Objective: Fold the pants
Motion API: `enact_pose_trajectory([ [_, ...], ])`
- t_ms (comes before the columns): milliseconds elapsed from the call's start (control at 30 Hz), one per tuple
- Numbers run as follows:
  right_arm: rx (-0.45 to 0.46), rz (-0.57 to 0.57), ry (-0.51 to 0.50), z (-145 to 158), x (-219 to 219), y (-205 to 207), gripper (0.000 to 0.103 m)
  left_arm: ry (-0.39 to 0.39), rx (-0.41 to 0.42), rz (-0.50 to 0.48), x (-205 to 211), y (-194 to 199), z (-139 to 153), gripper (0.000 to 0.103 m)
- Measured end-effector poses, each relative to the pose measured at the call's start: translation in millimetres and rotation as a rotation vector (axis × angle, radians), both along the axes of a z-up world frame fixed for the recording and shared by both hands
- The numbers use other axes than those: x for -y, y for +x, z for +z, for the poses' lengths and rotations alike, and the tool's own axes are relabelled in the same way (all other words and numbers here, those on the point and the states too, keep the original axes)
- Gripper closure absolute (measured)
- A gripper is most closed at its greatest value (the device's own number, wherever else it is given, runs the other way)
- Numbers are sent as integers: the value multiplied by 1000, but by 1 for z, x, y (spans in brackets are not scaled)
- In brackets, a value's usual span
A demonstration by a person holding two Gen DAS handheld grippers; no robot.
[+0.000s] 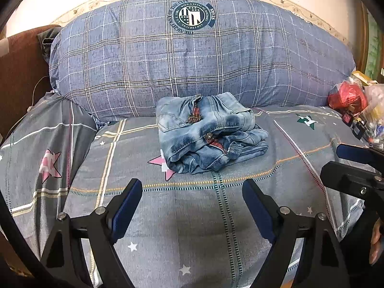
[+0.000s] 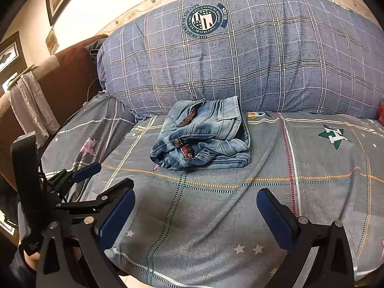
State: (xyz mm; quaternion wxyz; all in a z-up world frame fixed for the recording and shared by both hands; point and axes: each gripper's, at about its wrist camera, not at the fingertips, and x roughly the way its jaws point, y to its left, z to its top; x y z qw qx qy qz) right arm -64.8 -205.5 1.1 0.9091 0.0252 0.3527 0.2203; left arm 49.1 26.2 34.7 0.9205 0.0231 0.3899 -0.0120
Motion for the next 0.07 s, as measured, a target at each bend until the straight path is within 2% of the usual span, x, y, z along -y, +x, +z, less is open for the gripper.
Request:
enact_pose_trajectory([
  [67,2,3,-3,1,0,0,1,1,-3,0,0,1,0,17],
])
